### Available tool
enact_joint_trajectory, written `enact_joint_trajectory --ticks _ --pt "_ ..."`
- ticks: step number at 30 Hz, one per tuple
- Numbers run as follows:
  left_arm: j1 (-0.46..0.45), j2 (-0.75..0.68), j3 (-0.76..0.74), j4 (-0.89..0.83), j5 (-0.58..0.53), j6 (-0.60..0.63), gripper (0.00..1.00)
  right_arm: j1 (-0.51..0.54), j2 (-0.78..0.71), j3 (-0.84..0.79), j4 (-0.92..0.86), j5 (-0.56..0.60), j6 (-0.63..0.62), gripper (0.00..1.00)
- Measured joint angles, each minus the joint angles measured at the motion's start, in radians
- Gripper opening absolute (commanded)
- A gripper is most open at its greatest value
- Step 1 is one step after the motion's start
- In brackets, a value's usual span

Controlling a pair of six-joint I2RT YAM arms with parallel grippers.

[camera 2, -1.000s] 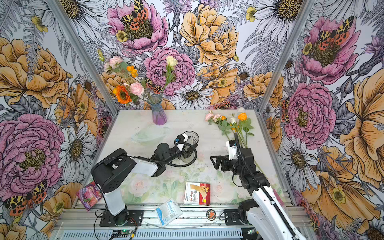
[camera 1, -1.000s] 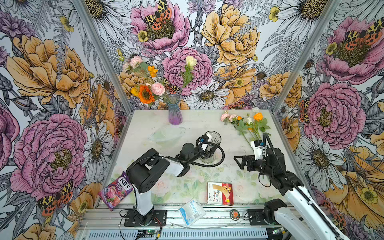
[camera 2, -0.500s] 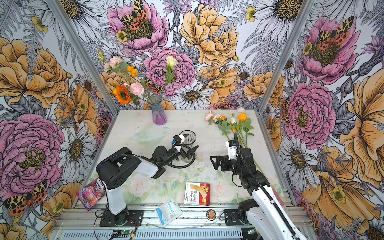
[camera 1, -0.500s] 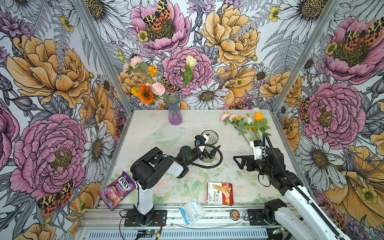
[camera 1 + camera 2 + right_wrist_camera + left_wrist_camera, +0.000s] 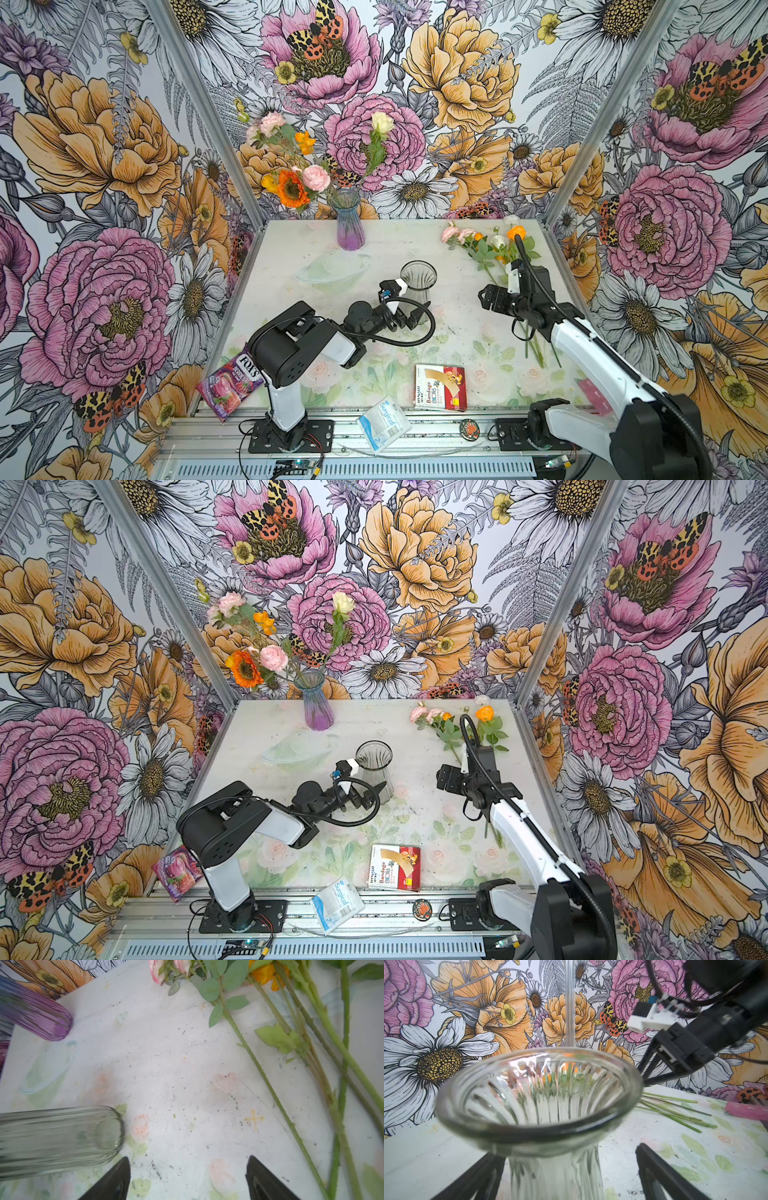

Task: Arrange the flowers into the vase
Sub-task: 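Grasp a pink rose stem with the right gripper while the left withdraws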

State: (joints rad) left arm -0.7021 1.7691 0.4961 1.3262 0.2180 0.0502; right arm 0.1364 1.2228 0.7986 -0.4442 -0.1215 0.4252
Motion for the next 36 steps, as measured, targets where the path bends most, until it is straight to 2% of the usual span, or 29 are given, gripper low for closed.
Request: enact_joint_trajectory --ticks 4,8,13,18,24,26,31,36 --pt "-0.029 -0.172 -0.041 -0.132 -0.096 -0.026 0.99 -0.007 0.181 0.095 -0.001 0.096 -0.058 0.74" --pt "-0.11 -0.391 0.0 -0.481 -0.232 -0.053 0.99 -0.019 0.273 0.121 -0.013 0.166 -0.095 0.72" --pt "-0.206 -0.595 0.15 -0.995 -0.327 -0.07 0.99 -0.066 0.363 0.166 -0.032 0.185 -0.123 0.64" --pt "-0.263 -0.696 0.383 -1.39 -0.331 -0.066 0.99 -0.103 0.444 0.22 -0.039 0.187 -0.136 0.62" --pt "-0.264 -0.675 0.63 -1.629 -0.296 -0.038 0.99 -0.105 0.514 0.292 -0.054 0.193 -0.151 0.58" --pt "-0.264 -0.63 0.704 -1.702 -0.27 -0.02 0.99 -0.105 0.534 0.306 -0.055 0.193 -0.16 0.53" --pt "-0.262 -0.463 0.913 -1.894 -0.217 0.045 0.99 -0.105 0.57 0.315 -0.078 0.196 -0.166 0.51" --pt "-0.223 -0.369 1.03 -2.002 -0.156 0.145 0.99 -0.105 0.607 0.321 -0.101 0.201 -0.181 0.41"
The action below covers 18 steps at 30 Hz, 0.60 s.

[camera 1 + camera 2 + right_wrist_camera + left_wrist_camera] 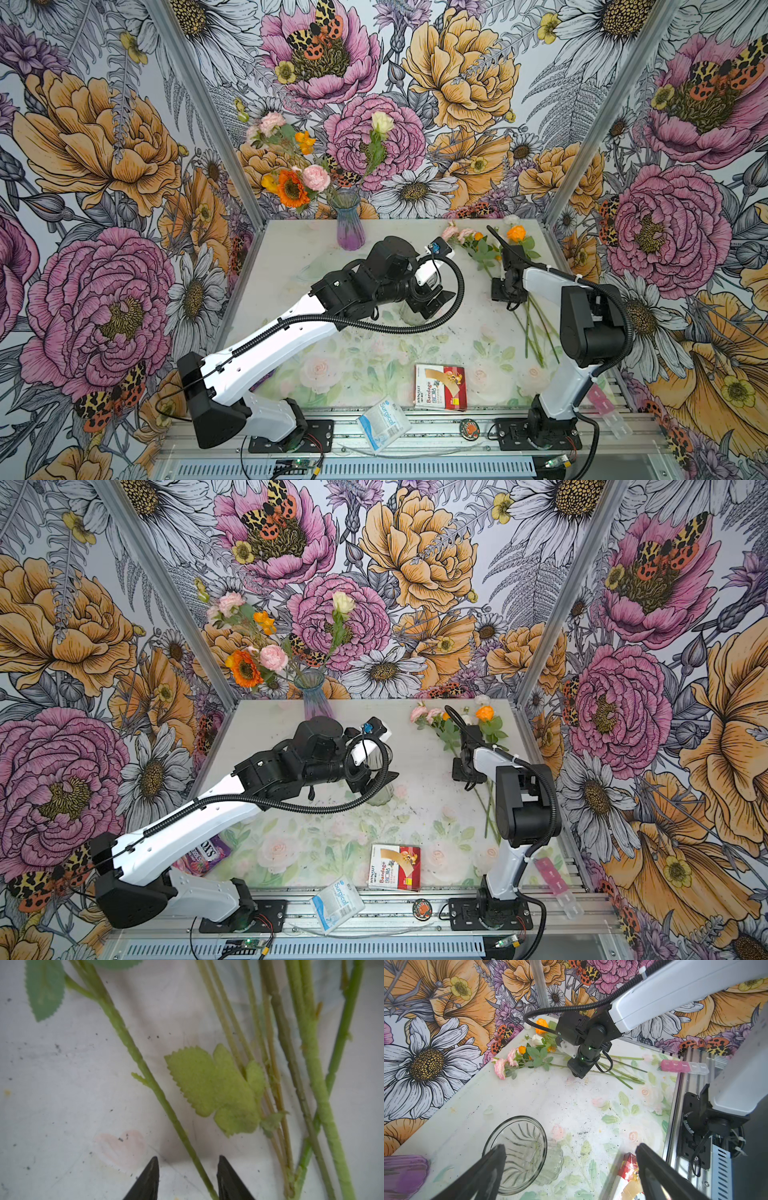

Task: Arrange the flowers into the vase
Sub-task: 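Grasp a pink rose stem with the right gripper while the left withdraws, then lift the pink roses and carry them over the glass vase with the right gripper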

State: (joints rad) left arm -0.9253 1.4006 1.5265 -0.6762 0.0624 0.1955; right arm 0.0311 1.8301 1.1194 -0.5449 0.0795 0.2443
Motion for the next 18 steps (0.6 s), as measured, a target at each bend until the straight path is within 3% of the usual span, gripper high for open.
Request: enact_joint_trajectory --ticks 5,8,13,18 --pt "0.135 0.087 0.128 -0.026 0.137 0.08 0.99 0.0 0.033 0.039 -0.004 -0.005 -0.013 0.1" --pt "0.209 0.135 0.171 -0.022 0.202 0.093 0.99 0.007 0.036 0.042 -0.005 -0.02 -0.03 0.0" --pt "0.263 0.19 0.153 -0.008 0.262 0.093 0.99 0.032 0.021 0.041 -0.014 -0.029 -0.044 0.0" --pt "0.258 0.157 -0.005 0.054 0.282 0.093 0.99 0.059 -0.089 0.018 -0.027 -0.081 -0.063 0.0"
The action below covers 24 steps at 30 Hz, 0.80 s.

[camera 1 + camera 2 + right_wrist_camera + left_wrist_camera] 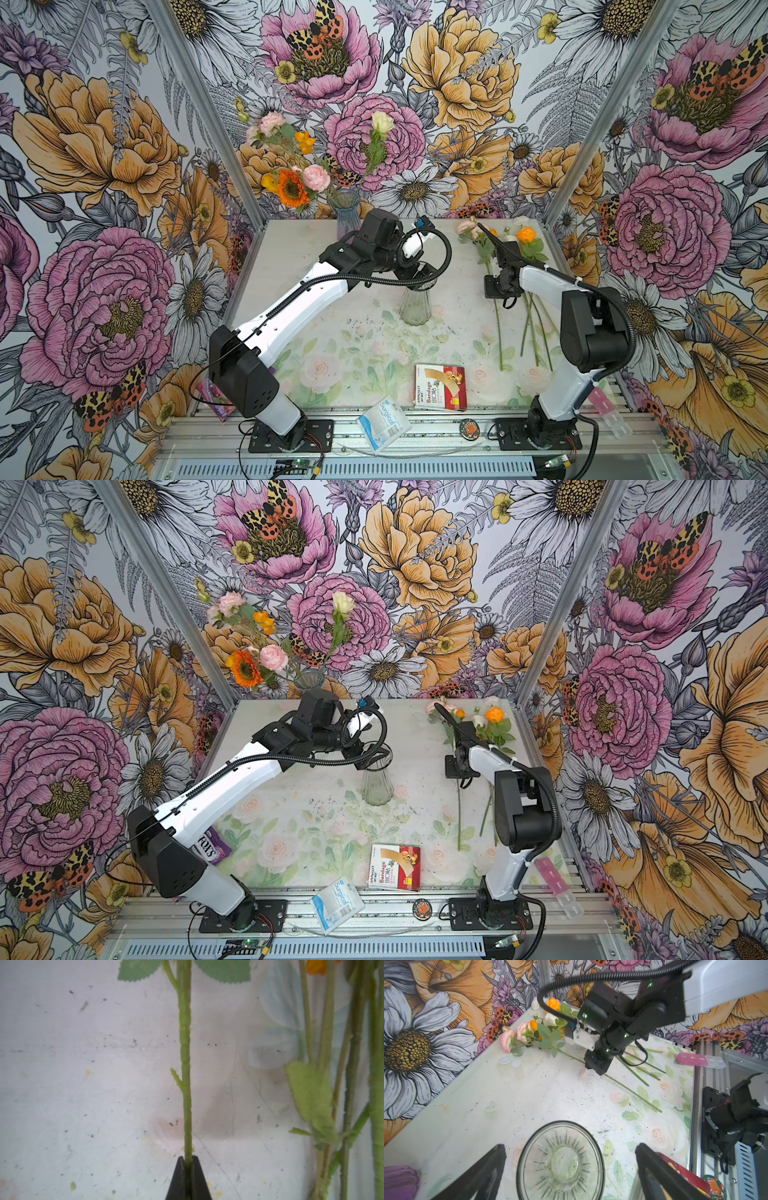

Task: Arrange the flowers into the vase
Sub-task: 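Lift the pink roses and carry them over the glass vase with the right gripper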

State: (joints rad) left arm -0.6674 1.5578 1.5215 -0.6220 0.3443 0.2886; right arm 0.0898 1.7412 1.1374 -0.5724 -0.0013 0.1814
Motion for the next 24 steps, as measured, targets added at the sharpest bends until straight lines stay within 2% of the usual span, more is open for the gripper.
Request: enact_joint_trajectory --ticks 7,11,15,20,24 --pt "0.039 -0.058 -0.041 0.051 0.047 -0.002 0.99 0.026 -0.224 0.013 -0.013 -0.116 0.023 0.0" --pt "0.087 -0.087 -0.041 0.082 0.116 -0.009 0.99 0.083 -0.336 0.116 -0.007 -0.131 0.054 0.0" --pt "0.169 -0.093 -0.042 0.084 0.245 0.0 0.99 0.181 -0.457 0.191 0.118 -0.143 0.089 0.0" --pt "0.288 -0.139 -0.075 0.087 0.389 0.041 0.99 0.274 -0.563 0.197 0.326 -0.135 0.128 0.0" --pt "0.303 -0.173 -0.116 0.087 0.467 0.112 0.99 0.327 -0.564 0.201 0.472 -0.115 0.16 0.0"
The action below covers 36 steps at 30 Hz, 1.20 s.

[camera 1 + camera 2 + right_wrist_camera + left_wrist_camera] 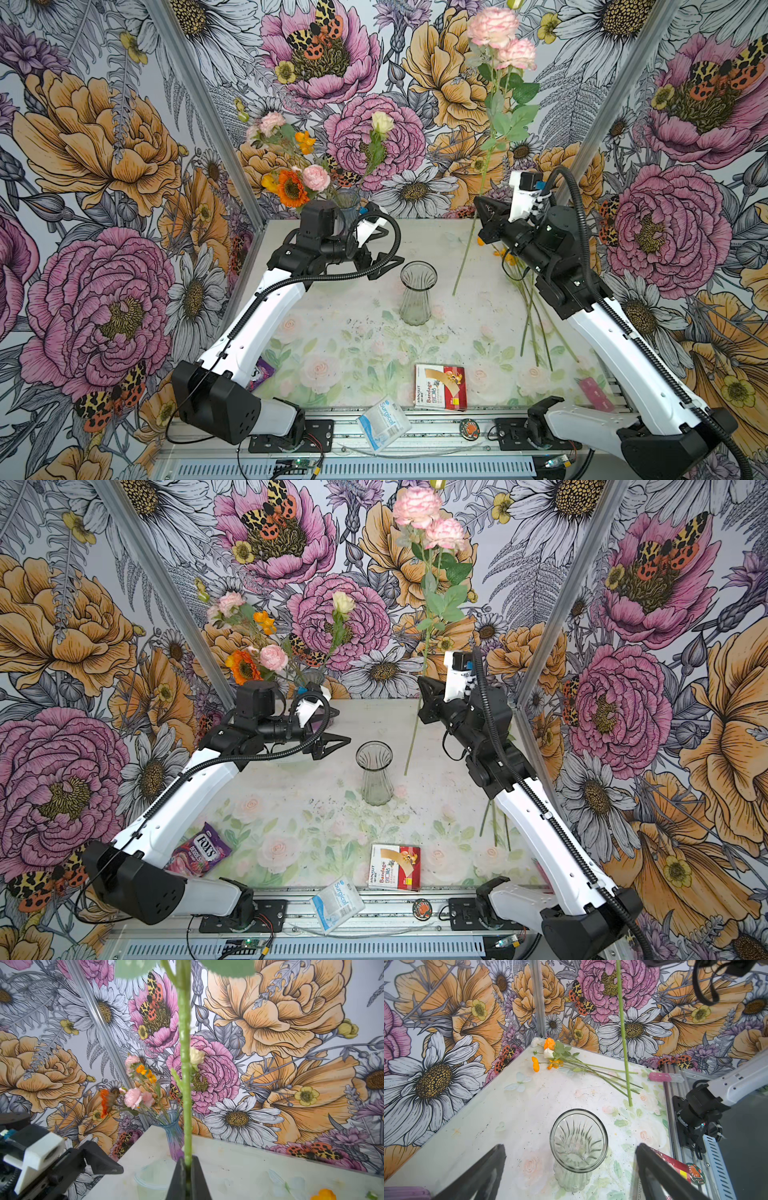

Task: Arrange the flowers into the vase
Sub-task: 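Lift the pink roses and carry them over the glass vase with the right gripper, then lower the pink rose stems into the clear glass vase with the right gripper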

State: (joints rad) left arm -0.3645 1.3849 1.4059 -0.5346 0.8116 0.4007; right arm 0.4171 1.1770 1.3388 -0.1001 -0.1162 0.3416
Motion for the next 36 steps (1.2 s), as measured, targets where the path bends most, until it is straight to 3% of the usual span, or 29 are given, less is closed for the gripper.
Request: enact_joint_trajectory --ticks 11,27,36 --pt "-0.003 -0.004 -0.043 -0.024 0.047 0.109 0.99 0.134 0.09 -0.007 0.258 0.084 0.013 0.0" --pt "-0.002 -0.011 -0.043 -0.029 0.055 0.13 0.99 0.242 0.188 -0.282 0.486 0.184 -0.116 0.0" --pt "-0.003 -0.011 -0.043 -0.029 0.055 0.131 0.99 0.254 0.173 -0.452 0.523 0.176 -0.099 0.05"
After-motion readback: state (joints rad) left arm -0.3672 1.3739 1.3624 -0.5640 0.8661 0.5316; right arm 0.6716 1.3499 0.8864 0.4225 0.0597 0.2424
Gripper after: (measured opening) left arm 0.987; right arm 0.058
